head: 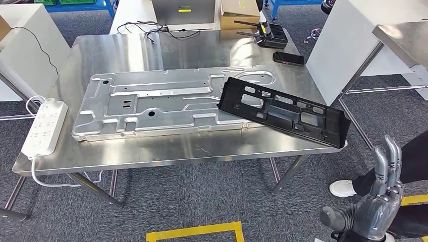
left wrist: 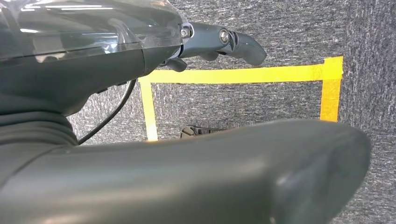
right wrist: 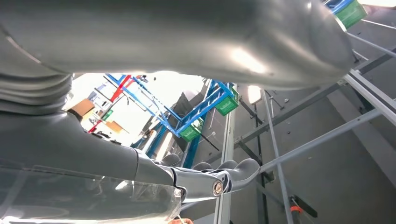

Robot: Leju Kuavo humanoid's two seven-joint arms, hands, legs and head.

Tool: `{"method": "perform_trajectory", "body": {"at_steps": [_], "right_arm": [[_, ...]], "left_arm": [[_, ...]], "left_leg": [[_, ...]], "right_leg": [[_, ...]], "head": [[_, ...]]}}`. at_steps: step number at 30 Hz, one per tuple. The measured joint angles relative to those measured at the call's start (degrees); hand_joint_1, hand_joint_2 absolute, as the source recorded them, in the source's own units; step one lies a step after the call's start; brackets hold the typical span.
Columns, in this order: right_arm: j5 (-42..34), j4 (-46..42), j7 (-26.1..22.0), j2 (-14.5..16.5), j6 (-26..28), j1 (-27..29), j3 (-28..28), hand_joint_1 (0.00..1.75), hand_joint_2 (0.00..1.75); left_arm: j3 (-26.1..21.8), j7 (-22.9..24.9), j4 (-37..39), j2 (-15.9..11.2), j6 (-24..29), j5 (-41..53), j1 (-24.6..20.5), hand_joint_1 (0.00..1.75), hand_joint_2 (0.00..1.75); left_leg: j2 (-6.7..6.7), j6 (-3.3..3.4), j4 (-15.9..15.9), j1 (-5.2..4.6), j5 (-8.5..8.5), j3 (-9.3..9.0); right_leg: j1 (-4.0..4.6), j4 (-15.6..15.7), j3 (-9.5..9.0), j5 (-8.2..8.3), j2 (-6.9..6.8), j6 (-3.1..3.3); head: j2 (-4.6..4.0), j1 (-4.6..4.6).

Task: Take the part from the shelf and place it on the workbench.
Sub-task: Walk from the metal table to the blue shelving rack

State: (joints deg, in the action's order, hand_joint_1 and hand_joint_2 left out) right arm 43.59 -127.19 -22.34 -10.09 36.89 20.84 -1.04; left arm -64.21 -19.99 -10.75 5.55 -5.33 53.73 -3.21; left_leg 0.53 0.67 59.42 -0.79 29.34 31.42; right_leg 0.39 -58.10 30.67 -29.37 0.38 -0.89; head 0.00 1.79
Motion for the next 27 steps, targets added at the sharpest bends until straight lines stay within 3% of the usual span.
{"method": "perform_trajectory", "body": {"at_steps": [12,16,19,21,23,24,25,27], "right_arm": [[0.1,0.0,1.0,0.1,0.0,0.0,0.3,0.00,0.00],[0.1,0.0,1.2,0.1,0.0,0.0,0.3,0.00,0.00],[0.1,0.0,1.4,0.1,0.0,-0.1,0.3,0.00,0.00],[0.1,0.0,1.4,0.1,0.0,-0.1,0.4,0.00,0.00],[0.1,0.0,1.4,0.1,0.0,-0.1,0.5,0.00,0.00],[0.1,0.0,1.4,0.1,0.0,-0.1,0.5,0.00,0.00],[0.0,0.0,1.4,0.1,0.0,-0.1,0.6,0.00,0.00],[0.0,0.0,1.4,0.1,0.0,-0.1,0.6,0.00,0.00]], "left_arm": [[-0.1,0.8,0.0,0.0,0.1,0.0,0.0,0.00,0.00],[-0.3,0.8,0.0,0.0,0.1,0.0,0.0,0.00,0.00],[-0.5,0.8,0.0,0.0,0.1,0.0,0.0,0.00,0.00],[-0.5,0.8,0.0,0.0,0.1,0.0,0.0,0.00,0.00],[-0.6,0.8,0.0,0.0,0.1,0.0,0.0,0.00,0.00],[-0.7,0.8,0.0,0.0,0.1,0.0,0.0,0.00,0.00],[-0.8,0.8,0.0,0.0,0.1,0.0,0.0,0.00,0.00],[-1.0,0.8,0.0,0.0,0.1,0.0,0.0,0.00,0.00]], "left_leg": [[0.01,0.11,0.1,-0.26,0.06,0.00],[0.00,0.37,0.1,-0.52,0.17,0.00],[-0.14,0.82,-0.4,-0.01,-0.06,-0.30],[-0.35,1.04,-0.8,0.50,-0.16,-0.54],[-0.58,1.06,-0.8,0.74,-0.14,-0.55],[-0.66,1.03,-0.7,0.85,-0.13,-0.58],[-0.71,0.96,-0.7,0.99,-0.10,-0.63],[-0.70,0.59,-0.6,1.34,0.11,-0.87]], "right_leg": [[-0.38,0.0,0.00,0.06,0.00,-0.11],[-0.65,0.1,0.01,0.11,0.01,-0.31],[-0.49,-0.5,0.21,-0.49,0.02,-0.77],[-0.55,-5.0,2.47,-3.02,0.01,-1.04],[-0.86,-12.5,6.49,-6.04,0.01,-1.25],[-1.06,-14.9,7.93,-6.43,0.01,-1.39],[-1.26,-15.4,8.44,-5.71,0.01,-1.55],[-1.61,-10.0,6.26,-1.53,-0.02,-1.82]], "head": [[0.00,0.00],[0.00,-0.02],[0.00,0.02],[0.00,0.47],[0.00,1.00],[0.00,1.14],[0.00,1.26],[0.00,1.57]]}}
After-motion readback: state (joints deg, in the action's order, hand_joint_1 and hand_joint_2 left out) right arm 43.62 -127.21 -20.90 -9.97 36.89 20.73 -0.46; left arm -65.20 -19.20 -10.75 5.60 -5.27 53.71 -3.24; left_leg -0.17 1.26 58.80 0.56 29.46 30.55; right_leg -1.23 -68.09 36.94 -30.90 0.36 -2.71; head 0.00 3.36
